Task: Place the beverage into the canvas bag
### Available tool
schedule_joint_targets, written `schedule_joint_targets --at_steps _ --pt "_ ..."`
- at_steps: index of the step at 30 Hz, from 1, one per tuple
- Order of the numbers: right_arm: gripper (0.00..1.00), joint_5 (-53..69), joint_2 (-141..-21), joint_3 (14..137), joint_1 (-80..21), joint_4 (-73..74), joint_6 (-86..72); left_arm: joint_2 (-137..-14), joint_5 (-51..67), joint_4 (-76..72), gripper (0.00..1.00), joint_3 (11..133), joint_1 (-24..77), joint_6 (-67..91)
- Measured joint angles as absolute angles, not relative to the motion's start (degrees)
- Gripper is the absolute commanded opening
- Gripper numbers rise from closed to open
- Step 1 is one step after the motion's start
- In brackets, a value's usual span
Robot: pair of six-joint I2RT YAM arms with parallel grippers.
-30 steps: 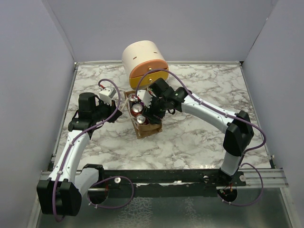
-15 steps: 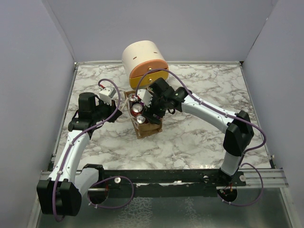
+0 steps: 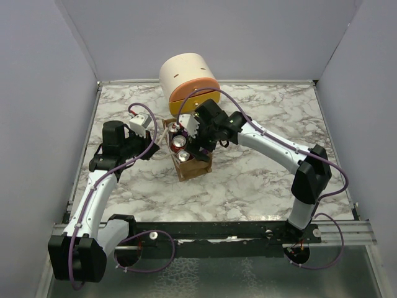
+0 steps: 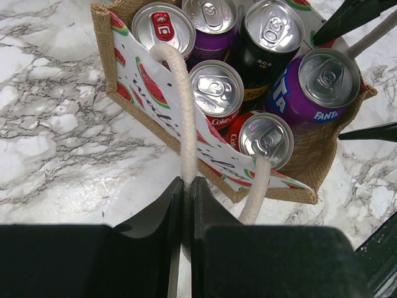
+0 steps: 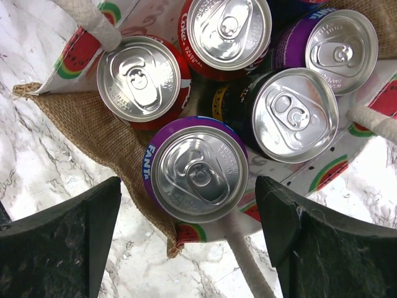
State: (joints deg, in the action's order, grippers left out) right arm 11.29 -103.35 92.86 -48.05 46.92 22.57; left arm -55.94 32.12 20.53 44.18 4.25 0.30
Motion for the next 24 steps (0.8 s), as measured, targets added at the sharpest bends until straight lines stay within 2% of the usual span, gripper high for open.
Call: schedule_joint_targets --at_steps 3,12,24 --pt "0.81 11.3 -103.4 93.6 -48.0 47.0 22.5 -55.9 32.1 20.5 0.0 44.2 4.3 0.3" --pt "0.55 11.3 -103.2 94.7 -48.0 46.8 22.1 -55.9 32.1 20.2 0.0 44.2 4.3 0.3" --pt "0.33 11.2 -103.2 93.6 -47.9 45.6 22.1 -55.9 32.1 20.2 0.0 44.2 4.3 0.3"
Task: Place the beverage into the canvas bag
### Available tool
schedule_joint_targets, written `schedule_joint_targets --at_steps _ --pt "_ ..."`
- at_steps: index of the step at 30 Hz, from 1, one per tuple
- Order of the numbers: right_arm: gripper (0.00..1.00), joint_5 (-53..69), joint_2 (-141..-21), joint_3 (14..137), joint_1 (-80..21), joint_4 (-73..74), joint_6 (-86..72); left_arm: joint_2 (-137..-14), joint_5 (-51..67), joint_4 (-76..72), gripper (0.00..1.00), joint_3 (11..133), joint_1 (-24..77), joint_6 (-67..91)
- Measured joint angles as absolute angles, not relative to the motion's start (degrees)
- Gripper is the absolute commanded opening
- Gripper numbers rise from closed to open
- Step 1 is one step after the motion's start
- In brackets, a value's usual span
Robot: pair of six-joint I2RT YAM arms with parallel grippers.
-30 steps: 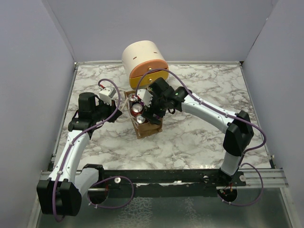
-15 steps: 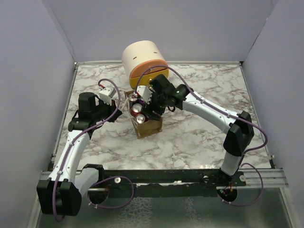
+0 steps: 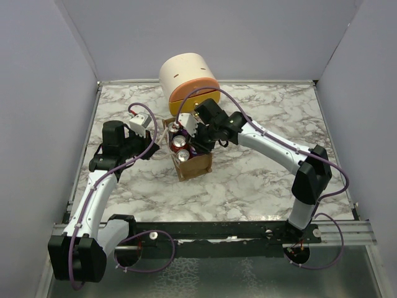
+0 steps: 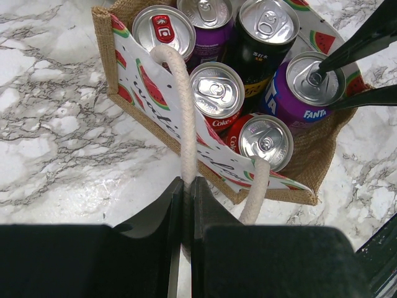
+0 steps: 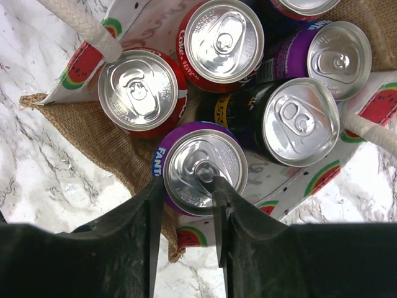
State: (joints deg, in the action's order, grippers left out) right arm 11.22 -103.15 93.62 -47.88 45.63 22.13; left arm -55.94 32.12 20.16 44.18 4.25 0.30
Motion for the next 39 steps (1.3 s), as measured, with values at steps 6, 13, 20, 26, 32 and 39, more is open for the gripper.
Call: schedule_joint_targets --at_steps 6,13,20,26,32,39 --pt "0.26 11.3 -103.2 91.8 -47.9 44.9 22.3 -55.9 32.1 20.1 0.0 44.2 4.3 0.3" --pt "0.27 11.4 -103.1 90.6 -47.9 44.8 22.8 -55.9 32.1 20.1 0.0 44.2 4.3 0.3" --pt "0.37 11.7 -103.1 90.6 -47.9 45.6 23.7 -55.9 32.1 20.1 0.0 44.2 4.3 0.3" --pt "0.38 11.9 -103.5 93.8 -47.9 47.4 23.9 -56.1 32.2 20.1 0.0 44.2 4.3 0.4" --pt "0.32 12.2 -103.5 97.9 -47.9 47.6 24.1 -56.2 32.2 20.1 0.0 44.2 4.3 0.4" --pt "0.24 11.6 -105.3 98.5 -47.9 47.5 25.1 -56.2 32.5 20.1 0.0 44.2 4.3 0.4"
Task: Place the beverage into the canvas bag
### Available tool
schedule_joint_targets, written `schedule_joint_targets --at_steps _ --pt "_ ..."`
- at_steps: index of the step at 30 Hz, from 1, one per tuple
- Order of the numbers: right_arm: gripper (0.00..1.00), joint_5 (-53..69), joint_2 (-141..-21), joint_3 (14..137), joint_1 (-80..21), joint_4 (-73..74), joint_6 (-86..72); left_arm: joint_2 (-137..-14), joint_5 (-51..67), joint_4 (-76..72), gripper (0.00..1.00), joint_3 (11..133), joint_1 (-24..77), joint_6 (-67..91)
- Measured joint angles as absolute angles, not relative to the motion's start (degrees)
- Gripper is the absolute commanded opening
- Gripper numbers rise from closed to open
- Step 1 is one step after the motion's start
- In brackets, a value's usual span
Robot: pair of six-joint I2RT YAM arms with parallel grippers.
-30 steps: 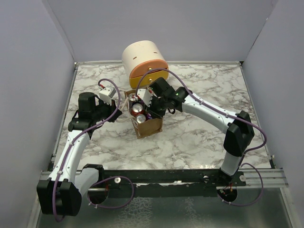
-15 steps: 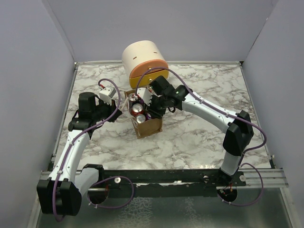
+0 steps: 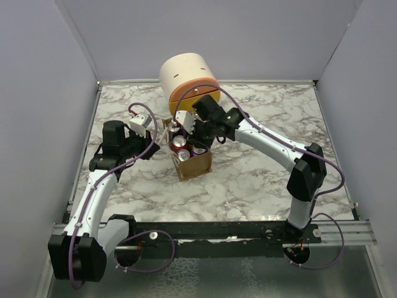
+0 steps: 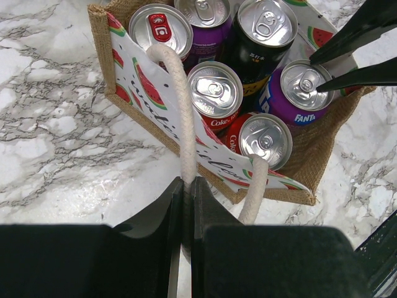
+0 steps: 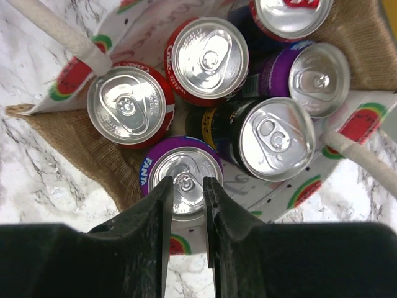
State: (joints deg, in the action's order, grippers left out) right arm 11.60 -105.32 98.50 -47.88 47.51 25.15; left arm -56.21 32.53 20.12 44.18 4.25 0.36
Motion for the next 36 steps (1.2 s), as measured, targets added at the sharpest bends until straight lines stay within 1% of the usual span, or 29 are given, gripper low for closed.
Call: schedule_joint_targets --at_steps 7,12,16,20,26,36 --pt "0.2 10.1 -106.7 95.2 -47.9 46.7 26.1 -56.2 32.6 20.1 0.0 44.2 4.3 0.4" --pt "0.2 10.4 -106.5 93.0 -47.9 44.7 26.2 -56.2 32.6 20.1 0.0 44.2 4.3 0.4" --pt "0.2 11.9 -105.3 90.7 -47.9 43.2 26.2 -56.3 32.7 20.1 0.0 44.2 4.3 0.4" --pt "0.24 12.1 -104.6 90.1 -47.9 43.0 26.2 -56.6 32.8 20.1 0.0 44.2 4.3 0.5" --pt "0.27 10.9 -103.4 91.5 -47.9 43.3 25.9 -56.7 32.9 20.1 0.0 44.2 4.3 0.6" --pt "0.27 3.8 -103.1 98.2 -47.9 39.8 25.1 -56.7 33.0 20.1 0.0 44.2 4.3 0.7"
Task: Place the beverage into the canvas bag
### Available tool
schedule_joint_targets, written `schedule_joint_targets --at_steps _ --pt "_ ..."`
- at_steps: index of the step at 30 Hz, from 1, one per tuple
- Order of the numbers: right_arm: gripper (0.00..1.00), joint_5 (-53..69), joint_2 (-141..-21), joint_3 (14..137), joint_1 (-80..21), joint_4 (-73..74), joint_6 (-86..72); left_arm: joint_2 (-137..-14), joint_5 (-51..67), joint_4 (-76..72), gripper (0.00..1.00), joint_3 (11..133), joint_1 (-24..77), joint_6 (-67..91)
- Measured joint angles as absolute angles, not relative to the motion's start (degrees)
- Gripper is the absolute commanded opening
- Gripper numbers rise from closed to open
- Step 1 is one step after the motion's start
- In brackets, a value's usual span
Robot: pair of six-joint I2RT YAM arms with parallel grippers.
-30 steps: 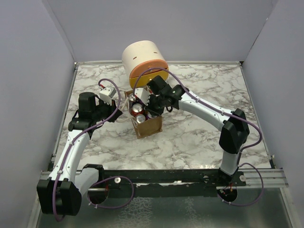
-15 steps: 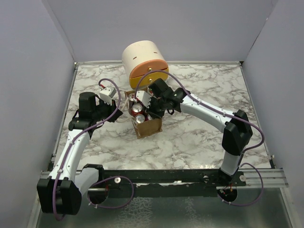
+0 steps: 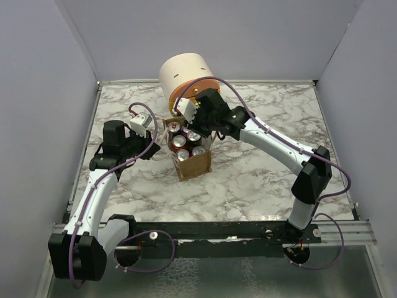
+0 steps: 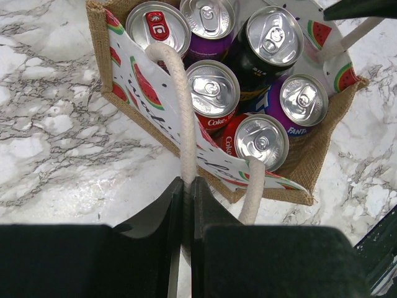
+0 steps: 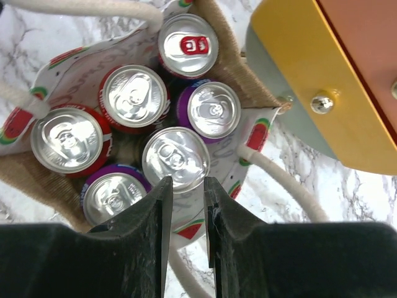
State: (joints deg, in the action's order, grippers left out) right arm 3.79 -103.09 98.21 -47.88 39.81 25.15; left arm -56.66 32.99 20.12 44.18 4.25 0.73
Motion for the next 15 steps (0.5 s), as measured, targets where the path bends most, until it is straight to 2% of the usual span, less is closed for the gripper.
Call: schedule_joint_targets --at_steps 8,15 --pt "0.28 1.8 -107.3 99.3 -47.9 38.5 24.8 -56.2 33.0 20.1 0.0 44.2 4.3 0.8" --pt "0.33 2.8 -107.9 99.3 -47.9 39.6 24.7 -55.8 33.1 20.2 0.0 44.3 4.3 1.1"
